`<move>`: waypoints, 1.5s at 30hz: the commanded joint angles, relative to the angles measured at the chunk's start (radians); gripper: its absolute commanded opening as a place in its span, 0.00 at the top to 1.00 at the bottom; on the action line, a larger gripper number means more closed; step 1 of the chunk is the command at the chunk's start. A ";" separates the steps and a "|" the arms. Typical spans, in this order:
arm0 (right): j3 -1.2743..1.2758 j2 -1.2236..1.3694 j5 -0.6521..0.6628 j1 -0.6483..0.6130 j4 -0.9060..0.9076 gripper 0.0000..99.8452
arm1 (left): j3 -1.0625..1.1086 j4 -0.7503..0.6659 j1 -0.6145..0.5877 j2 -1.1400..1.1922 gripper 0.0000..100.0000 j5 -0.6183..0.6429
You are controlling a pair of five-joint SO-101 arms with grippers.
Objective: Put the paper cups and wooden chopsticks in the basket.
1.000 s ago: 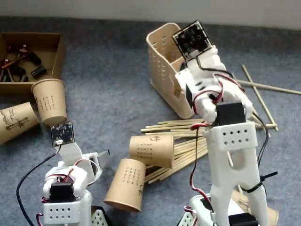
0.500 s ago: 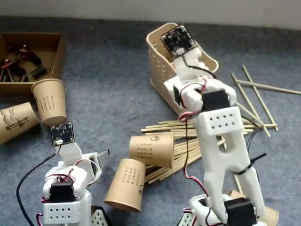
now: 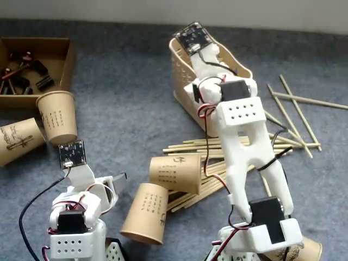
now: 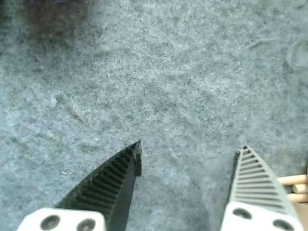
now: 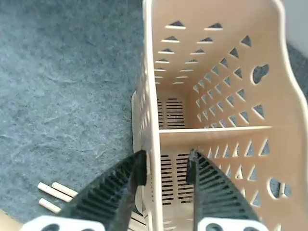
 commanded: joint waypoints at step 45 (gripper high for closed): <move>0.317 -0.295 0.282 -0.260 -0.335 0.99 | 0.019 0.003 -0.008 -0.018 0.70 0.000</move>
